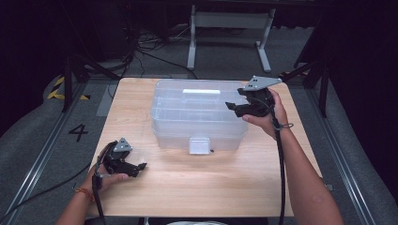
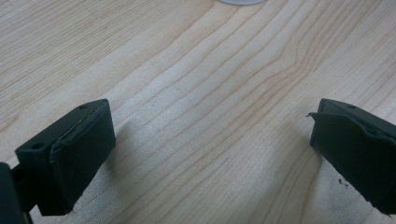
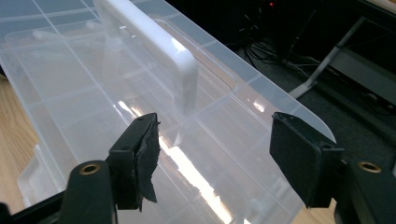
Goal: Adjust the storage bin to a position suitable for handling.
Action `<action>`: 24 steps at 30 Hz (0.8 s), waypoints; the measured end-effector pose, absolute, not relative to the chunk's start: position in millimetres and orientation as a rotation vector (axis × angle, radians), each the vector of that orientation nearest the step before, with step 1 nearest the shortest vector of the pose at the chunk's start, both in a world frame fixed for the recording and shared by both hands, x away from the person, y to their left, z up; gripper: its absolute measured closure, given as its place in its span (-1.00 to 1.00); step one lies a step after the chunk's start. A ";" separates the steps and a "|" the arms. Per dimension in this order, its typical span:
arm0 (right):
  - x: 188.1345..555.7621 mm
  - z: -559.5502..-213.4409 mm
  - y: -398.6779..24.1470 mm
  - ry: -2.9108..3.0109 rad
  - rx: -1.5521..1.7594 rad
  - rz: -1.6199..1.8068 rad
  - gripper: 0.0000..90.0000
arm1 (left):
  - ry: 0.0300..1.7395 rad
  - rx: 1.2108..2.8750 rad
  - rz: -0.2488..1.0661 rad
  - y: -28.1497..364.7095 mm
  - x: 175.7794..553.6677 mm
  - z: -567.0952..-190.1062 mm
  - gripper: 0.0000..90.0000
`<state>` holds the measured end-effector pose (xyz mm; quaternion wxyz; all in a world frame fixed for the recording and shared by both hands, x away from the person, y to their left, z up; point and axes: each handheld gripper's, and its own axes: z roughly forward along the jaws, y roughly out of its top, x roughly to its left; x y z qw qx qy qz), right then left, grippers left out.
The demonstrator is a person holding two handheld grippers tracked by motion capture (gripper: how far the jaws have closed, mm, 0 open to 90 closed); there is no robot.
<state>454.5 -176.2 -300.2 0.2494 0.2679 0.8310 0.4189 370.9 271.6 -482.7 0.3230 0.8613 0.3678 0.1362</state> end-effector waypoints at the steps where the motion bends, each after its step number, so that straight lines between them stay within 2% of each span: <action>1: 455.4 -300.0 -174.8 2.266 0.724 1.141 -0.23 | 0.966 2.260 0.357 271.5 370.9 -482.7 -0.99; 6: 458.3 -298.7 -166.8 2.276 0.719 1.135 -0.19 | 0.966 2.260 0.357 271.5 370.9 -482.7 -0.99; 11: 463.8 -296.3 -158.0 2.298 0.703 1.132 -0.04 | 0.962 2.264 0.362 271.7 371.0 -482.6 -0.99; 24: 474.1 -296.6 -137.1 2.338 0.622 1.069 0.16 | 0.962 2.264 0.362 271.8 371.0 -482.5 -0.99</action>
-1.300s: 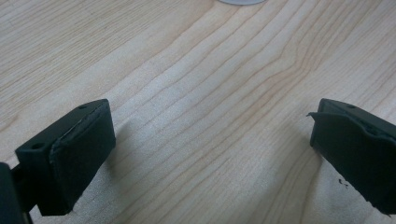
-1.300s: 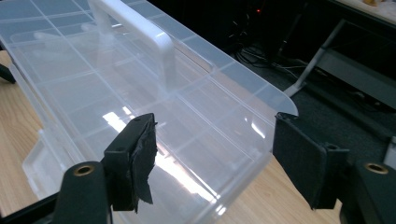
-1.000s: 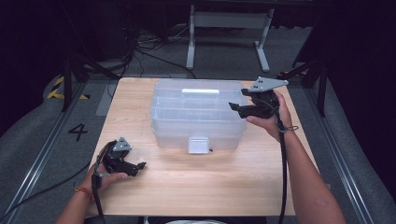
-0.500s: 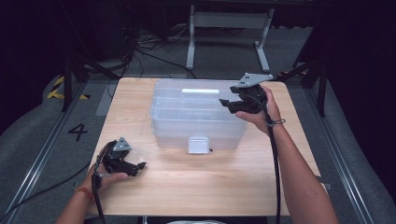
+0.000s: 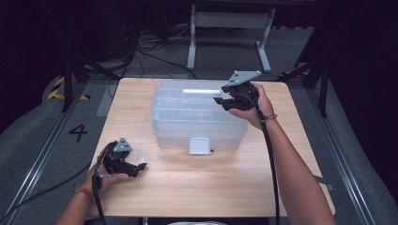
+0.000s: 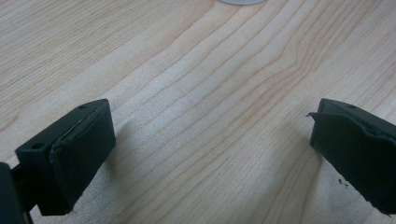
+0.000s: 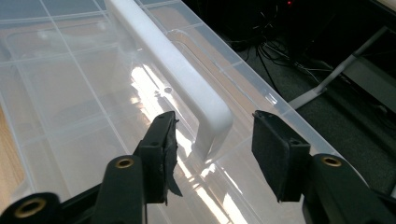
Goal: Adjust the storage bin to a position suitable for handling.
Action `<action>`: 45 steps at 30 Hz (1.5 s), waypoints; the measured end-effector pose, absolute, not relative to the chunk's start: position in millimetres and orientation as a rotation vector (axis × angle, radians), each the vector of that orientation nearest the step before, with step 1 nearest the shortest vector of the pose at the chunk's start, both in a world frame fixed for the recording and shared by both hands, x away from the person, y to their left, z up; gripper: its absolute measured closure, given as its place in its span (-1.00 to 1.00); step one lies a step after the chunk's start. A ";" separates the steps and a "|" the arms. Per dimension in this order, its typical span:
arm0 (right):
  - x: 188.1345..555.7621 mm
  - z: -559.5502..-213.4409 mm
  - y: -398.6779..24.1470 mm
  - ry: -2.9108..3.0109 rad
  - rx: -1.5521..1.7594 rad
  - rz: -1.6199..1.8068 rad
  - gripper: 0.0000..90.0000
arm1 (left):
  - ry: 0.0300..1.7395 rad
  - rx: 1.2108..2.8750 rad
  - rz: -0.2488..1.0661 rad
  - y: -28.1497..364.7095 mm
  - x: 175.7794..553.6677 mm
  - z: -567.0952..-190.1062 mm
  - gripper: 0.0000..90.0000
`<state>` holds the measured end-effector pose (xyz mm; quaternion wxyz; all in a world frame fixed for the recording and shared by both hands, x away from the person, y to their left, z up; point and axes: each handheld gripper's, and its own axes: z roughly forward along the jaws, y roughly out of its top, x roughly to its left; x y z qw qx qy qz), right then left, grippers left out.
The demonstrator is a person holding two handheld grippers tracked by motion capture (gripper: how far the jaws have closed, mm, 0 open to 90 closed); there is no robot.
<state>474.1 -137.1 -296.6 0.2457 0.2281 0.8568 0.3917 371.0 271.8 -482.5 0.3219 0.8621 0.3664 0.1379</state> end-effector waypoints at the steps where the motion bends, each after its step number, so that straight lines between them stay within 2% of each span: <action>1: 474.8 -297.0 -136.3 2.338 0.626 1.068 0.18 | 0.962 2.264 0.361 271.7 371.0 -482.6 -0.99; 6: 478.9 -296.5 -135.0 2.335 0.643 1.056 0.32 | 0.963 2.263 0.361 271.7 371.0 -482.6 -0.99; 18: 483.3 -298.9 -125.4 2.359 0.642 0.994 0.48 | 0.962 2.264 0.362 271.8 371.0 -482.6 -0.99; 22: 482.2 -299.6 -122.9 2.361 0.636 0.987 0.61 | 0.966 2.261 0.352 271.4 370.7 -482.8 -0.99; 31: 482.9 -297.8 -121.3 2.361 0.629 0.962 0.63 | 0.969 2.254 0.354 272.0 369.7 -482.4 -0.96; 40: 487.1 -293.8 -121.5 2.381 0.652 0.964 0.63 | 0.976 2.235 0.362 274.0 368.7 -478.1 -0.54; 42: 488.8 -293.1 -122.2 2.378 0.656 0.975 0.63 | 0.962 2.253 0.391 273.0 367.7 -475.3 -0.36; 45: 490.1 -292.1 -122.6 2.383 0.662 0.982 0.63 | 0.955 2.252 0.431 271.2 366.9 -473.7 -0.31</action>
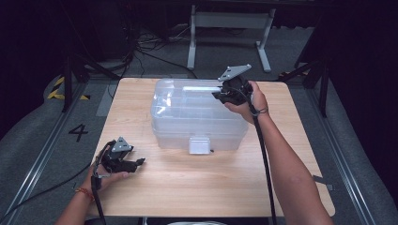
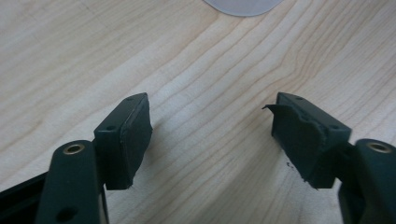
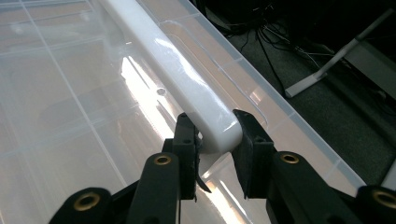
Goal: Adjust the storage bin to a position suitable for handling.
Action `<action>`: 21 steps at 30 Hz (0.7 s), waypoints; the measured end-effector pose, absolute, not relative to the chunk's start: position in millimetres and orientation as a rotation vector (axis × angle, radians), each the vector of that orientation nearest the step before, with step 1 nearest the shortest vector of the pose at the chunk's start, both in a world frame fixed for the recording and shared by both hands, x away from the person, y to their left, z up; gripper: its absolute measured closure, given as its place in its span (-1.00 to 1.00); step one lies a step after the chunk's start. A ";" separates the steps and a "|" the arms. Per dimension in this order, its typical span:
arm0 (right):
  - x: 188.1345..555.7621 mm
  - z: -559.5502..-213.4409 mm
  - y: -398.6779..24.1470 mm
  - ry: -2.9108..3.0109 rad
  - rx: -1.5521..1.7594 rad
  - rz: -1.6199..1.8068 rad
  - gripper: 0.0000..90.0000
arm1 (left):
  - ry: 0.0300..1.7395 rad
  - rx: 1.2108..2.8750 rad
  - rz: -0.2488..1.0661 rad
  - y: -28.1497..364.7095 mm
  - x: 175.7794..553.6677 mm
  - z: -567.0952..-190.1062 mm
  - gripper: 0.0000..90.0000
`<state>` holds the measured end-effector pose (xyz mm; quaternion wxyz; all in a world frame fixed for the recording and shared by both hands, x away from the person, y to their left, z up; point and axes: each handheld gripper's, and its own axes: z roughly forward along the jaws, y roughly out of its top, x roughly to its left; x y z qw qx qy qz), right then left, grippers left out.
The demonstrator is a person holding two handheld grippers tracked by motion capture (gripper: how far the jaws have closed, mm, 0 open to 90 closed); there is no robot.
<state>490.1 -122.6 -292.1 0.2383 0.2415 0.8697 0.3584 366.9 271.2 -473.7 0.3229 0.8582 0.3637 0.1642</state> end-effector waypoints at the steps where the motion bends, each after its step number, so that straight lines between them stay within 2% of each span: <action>1: 490.7 -291.4 -122.7 2.385 0.662 0.978 0.63 | 0.949 2.245 0.442 271.1 366.8 -471.3 -0.28; 8: 494.7 -287.7 -122.6 2.403 0.678 0.978 0.63 | 0.926 2.117 0.453 266.5 371.2 -441.5 -0.16; 13: 496.7 -285.6 -122.2 2.410 0.681 0.973 0.62 | 0.858 2.146 0.516 255.2 372.9 -426.0 -0.15; 21: 499.2 -283.7 -122.7 2.413 0.689 0.979 0.62 | 0.831 2.082 0.501 241.0 379.2 -406.8 -0.16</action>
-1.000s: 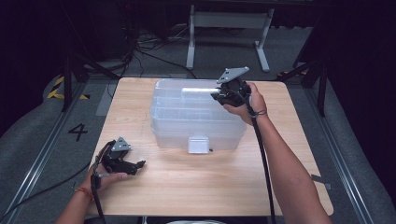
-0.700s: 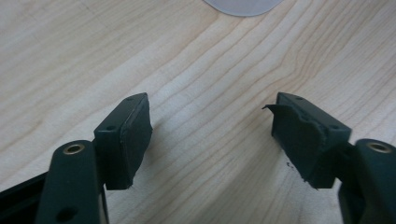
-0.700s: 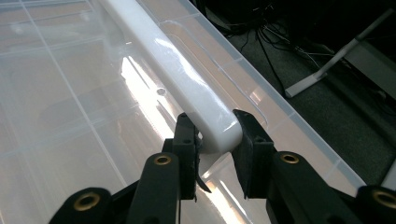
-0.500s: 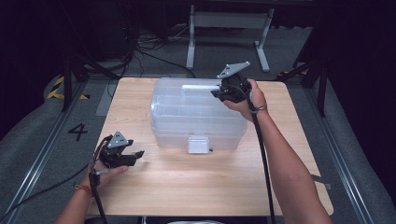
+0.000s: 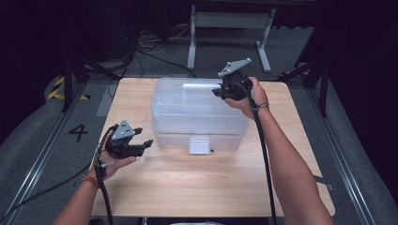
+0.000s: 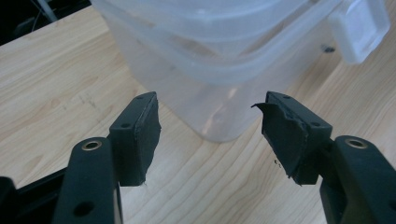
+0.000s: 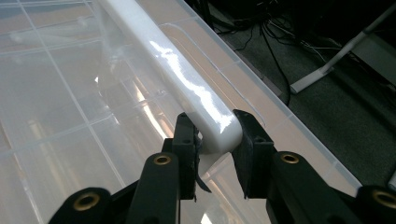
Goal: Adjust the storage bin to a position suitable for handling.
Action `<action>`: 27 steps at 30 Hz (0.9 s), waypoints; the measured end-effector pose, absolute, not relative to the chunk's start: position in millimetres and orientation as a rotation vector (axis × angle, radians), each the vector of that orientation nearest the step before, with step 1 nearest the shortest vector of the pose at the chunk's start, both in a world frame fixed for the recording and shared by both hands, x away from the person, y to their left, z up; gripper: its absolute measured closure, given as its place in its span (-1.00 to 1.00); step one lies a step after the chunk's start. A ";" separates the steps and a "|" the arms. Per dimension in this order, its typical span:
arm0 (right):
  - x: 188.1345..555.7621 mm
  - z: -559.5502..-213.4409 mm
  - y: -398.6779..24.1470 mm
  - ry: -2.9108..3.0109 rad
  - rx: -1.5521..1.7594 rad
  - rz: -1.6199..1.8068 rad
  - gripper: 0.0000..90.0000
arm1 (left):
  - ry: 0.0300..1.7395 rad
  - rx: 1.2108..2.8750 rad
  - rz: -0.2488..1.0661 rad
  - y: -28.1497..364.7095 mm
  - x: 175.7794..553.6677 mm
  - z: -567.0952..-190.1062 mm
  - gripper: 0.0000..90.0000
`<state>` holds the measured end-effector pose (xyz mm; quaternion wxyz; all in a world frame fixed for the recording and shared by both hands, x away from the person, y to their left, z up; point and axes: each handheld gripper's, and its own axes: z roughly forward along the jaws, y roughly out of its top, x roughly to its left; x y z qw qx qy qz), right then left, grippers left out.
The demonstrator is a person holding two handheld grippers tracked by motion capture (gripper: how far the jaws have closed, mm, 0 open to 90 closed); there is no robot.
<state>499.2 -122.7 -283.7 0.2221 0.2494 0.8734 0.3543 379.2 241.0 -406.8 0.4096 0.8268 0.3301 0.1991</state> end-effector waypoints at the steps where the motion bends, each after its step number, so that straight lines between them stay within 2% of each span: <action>1: 499.7 -283.5 -122.8 2.414 0.688 0.982 0.62 | 0.831 2.074 0.499 239.9 380.2 -405.8 -0.16; 9: 503.0 -281.4 -123.3 2.411 0.708 0.995 0.62 | 0.836 2.041 0.497 232.1 385.2 -400.8 -0.07; 10: 504.3 -280.4 -123.2 2.407 0.713 0.998 0.62 | 0.833 2.035 0.500 230.9 386.5 -399.5 0.04; 17: 507.2 -278.7 -123.0 2.394 0.731 1.005 0.61 | 0.836 2.014 0.502 228.3 389.3 -399.3 0.19; 27: 507.2 -278.6 -122.3 2.388 0.735 0.998 0.60 | 0.814 1.993 0.481 223.0 393.4 -398.8 0.59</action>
